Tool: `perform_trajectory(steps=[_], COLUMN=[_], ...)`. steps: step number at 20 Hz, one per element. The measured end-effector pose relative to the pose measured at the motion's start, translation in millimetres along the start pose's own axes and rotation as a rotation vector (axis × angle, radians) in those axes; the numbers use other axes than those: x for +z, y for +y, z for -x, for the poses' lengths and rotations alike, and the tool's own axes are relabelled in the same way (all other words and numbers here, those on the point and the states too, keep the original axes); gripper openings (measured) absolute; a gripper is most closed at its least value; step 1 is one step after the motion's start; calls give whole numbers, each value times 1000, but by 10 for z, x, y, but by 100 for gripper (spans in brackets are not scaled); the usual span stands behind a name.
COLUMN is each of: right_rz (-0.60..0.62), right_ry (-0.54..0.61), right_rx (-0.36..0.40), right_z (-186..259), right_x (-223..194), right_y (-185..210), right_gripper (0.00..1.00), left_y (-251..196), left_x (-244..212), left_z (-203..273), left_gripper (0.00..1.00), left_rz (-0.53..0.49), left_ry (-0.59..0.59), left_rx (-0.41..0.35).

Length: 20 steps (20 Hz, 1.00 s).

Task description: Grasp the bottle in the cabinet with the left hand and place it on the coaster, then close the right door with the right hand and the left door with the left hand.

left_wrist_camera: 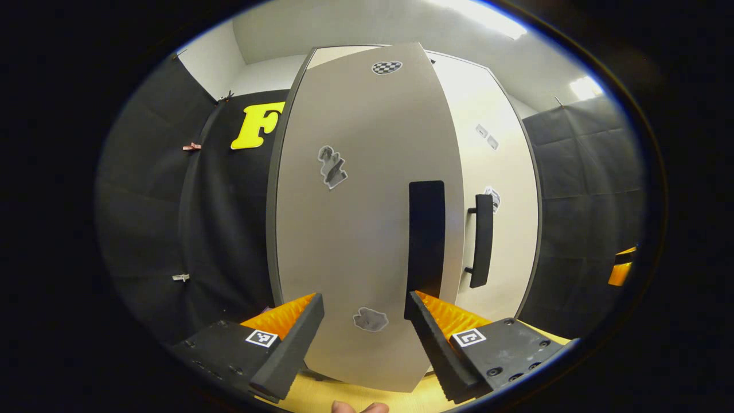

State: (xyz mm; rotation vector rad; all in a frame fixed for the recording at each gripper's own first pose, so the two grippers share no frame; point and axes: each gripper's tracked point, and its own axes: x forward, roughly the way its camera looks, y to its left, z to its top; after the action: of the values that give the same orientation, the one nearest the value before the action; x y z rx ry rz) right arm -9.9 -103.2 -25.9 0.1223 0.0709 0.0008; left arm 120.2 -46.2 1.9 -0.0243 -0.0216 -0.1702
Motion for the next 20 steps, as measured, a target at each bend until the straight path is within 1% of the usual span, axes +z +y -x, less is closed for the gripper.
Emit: perform_trajectory(steps=[4,9,10,11,16,20], right_rz=[12,14,19,24,40,43], right_ry=[-8,-25,-28,-33,-54,-65], right_rx=[12,16,17,18,22,24], right_z=[-61,-56,-40,-25,42,92], right_x=[57,132,150,174,290,356], right_y=[65,167,192,224,386,513], right_gripper=[96,96,96,96,96,96], left_y=[-13,60,72,90,240,363], left_x=[15,122,134,153,186,193], left_z=[68,371,449,530,911,1183], left_gripper=[95,95,92,95,95,95], left_rz=[-6,-53,-49,-42,-18,-27], left_ry=[11,-8,-8,-6,2,19], left_rx=[-1,3,3,4,18,38])
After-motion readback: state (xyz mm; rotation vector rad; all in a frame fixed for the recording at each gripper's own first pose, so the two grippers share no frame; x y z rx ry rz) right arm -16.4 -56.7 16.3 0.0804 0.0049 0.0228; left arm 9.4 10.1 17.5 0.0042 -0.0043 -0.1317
